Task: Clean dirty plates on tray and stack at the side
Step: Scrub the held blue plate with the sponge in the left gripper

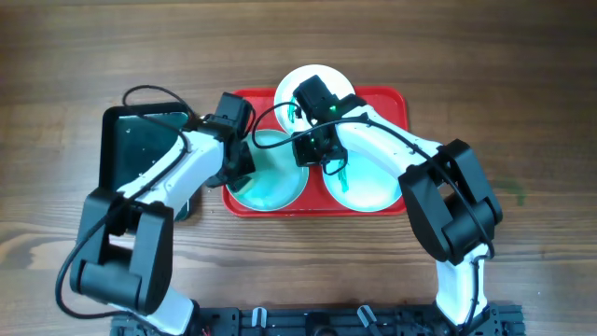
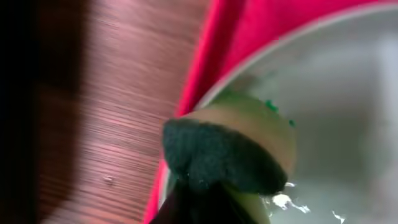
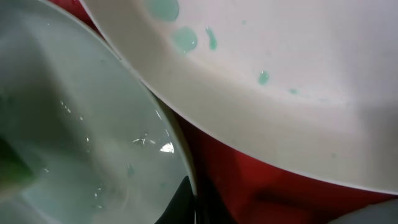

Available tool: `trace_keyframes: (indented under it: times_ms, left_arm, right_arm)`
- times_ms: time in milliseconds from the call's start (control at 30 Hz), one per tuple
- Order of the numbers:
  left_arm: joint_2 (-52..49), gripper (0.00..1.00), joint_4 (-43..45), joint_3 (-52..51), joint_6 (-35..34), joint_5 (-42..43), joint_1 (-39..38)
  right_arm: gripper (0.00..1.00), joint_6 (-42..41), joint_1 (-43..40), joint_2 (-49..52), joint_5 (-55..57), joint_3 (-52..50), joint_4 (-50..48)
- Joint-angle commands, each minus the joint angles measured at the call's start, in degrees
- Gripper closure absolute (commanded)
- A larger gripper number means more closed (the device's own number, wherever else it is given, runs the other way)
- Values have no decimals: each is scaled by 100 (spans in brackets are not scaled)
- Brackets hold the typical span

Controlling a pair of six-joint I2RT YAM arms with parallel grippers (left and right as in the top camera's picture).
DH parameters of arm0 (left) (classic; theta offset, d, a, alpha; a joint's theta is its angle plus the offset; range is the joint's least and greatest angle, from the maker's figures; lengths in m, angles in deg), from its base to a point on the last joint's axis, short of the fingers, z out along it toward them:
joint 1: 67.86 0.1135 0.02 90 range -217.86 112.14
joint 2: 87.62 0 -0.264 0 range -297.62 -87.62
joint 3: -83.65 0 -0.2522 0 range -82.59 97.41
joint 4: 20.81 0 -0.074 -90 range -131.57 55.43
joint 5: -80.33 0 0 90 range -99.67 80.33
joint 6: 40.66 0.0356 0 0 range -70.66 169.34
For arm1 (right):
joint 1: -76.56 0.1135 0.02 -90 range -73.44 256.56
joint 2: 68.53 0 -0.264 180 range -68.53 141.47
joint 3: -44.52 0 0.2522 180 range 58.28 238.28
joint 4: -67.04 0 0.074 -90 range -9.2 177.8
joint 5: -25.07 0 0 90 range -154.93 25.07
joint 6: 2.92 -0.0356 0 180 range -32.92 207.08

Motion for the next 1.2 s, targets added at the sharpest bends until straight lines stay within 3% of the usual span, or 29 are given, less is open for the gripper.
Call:
trace_keyframes:
  times_ms: [0,200,400,533,633,700,800,867,1033,1167]
  left_arm:
    - [555,96,146,118,63,-455,72]
    - [404,96,555,90,61,1755,26]
    - [-214,96,822,90,66,1687,-7]
    - [-348,96,778,90,66,439,4]
    - [-348,96,603,92,66,-1209,9]
    - [-341,96,586,96,66,-1836,9]
    - [-260,96,562,234,63,-1991,9]
    - [-74,96,544,317,63,-1604,-2]
    - [160,96,885,310,413,1327,-2]
    - [-90,96,975,236,409,1834,-2]
  right_arm:
    - [96,-105,0,109,168,-79,39]
    - [96,-109,0,109,166,-79,39]
    - [96,-109,0,109,166,-79,39]
    - [96,-105,0,109,166,-79,42]
    - [96,-105,0,109,166,-79,44]
    - [96,-107,0,109,166,-79,44]
    - [96,-105,0,109,168,-79,42]
    - [96,-107,0,109,168,-79,39]
    - [96,-111,0,109,166,-79,17]
    - [96,-109,0,109,166,-79,22]
